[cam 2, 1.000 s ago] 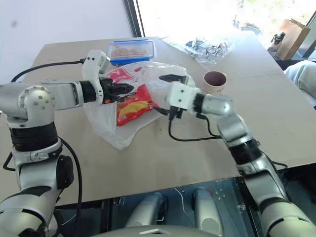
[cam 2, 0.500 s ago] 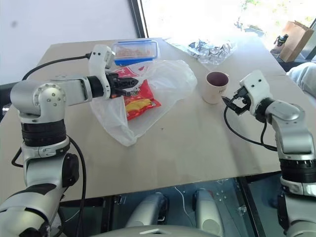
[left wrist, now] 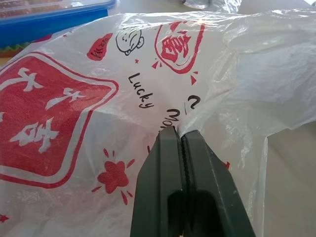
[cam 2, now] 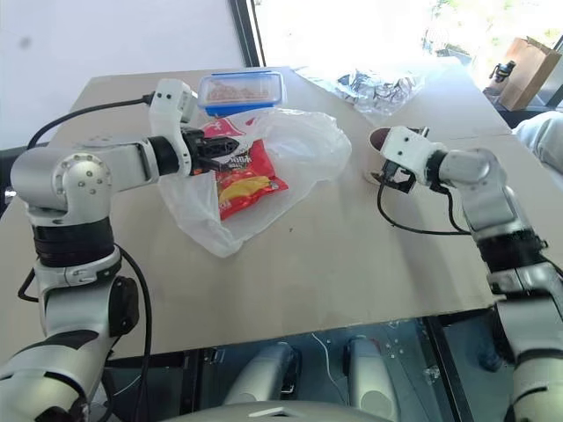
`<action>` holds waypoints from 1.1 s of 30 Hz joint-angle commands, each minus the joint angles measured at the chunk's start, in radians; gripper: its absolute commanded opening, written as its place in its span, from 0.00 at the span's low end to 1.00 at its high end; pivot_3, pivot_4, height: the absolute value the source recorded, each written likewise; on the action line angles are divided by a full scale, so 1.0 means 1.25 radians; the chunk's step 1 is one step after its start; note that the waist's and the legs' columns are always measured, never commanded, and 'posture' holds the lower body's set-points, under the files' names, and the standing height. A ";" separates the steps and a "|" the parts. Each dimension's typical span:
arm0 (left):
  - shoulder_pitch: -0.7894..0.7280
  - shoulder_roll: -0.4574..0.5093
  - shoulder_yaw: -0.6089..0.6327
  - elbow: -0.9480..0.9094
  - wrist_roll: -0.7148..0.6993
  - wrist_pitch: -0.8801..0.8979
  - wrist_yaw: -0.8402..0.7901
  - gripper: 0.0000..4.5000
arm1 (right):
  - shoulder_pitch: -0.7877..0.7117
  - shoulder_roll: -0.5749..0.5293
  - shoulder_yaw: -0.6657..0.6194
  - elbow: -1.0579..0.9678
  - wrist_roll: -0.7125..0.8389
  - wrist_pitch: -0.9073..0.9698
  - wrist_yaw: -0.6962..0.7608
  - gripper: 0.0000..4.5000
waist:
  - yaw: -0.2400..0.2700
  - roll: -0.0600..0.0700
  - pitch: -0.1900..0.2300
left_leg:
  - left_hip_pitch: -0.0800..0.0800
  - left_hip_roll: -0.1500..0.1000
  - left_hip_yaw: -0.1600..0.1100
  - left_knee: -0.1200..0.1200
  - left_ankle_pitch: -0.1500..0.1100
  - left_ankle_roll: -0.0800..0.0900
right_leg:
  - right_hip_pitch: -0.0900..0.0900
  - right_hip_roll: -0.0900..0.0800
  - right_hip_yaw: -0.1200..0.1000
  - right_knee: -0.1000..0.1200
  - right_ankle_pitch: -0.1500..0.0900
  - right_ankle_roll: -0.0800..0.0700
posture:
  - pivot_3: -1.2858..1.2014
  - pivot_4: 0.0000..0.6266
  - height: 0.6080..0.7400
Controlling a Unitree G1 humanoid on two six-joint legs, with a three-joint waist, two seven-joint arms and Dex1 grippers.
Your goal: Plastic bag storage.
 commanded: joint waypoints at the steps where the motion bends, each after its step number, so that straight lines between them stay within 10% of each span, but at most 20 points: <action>1: -0.002 0.008 0.014 -0.039 0.000 -0.002 0.003 0.00 | -0.089 0.009 0.035 0.135 -0.036 -0.070 0.057 0.87 | -0.001 0.000 0.000 | 0.000 0.000 0.000 0.000 0.000 0.000 | 0.000 0.000 0.000 0.000 0.000 0.000 | 0.52 0.24 1.00; 10: 0.003 0.003 0.044 -0.055 -0.003 0.013 0.019 0.00 | -0.138 0.012 0.030 0.158 0.000 -0.090 0.205 0.01 | -0.002 0.000 0.000 | -0.001 0.000 -0.001 -0.001 0.000 0.000 | 0.000 0.000 0.000 -0.002 0.000 0.000 | 0.52 0.24 1.00; 16: -0.011 -0.005 0.044 -0.050 -0.007 0.015 0.020 0.00 | 0.003 -0.076 -0.092 -0.324 0.258 0.249 0.349 0.01 | 0.005 0.000 0.000 | -0.004 0.000 -0.005 0.000 0.000 0.000 | -0.001 -0.001 -0.002 -0.002 0.000 0.000 | 0.52 0.24 1.00; 22: -0.033 -0.003 0.032 -0.032 -0.012 0.005 0.002 0.00 | 0.104 0.007 -0.150 -0.693 0.508 0.571 0.198 0.01 | 0.001 0.000 0.000 | -0.004 0.000 -0.007 0.000 -0.001 0.000 | 0.000 -0.002 -0.002 -0.002 0.000 0.000 | 0.52 0.24 1.00; 27: -0.028 0.018 0.047 -0.055 -0.039 0.013 -0.035 0.00 | 0.039 0.252 -0.013 -0.526 0.327 0.485 -0.080 0.01 | -0.003 0.000 0.000 | -0.001 0.000 -0.005 0.001 0.001 -0.001 | 0.000 -0.001 -0.002 0.001 0.000 -0.001 | 0.52 0.24 1.00; 33: -0.020 0.031 0.095 -0.121 -0.099 0.026 -0.063 0.00 | -0.139 0.447 0.105 0.037 0.073 0.073 -0.308 0.01 | -0.004 0.000 0.000 | 0.000 0.000 -0.005 0.000 0.002 -0.003 | 0.000 0.001 -0.003 0.002 0.002 -0.002 | 0.52 0.24 1.00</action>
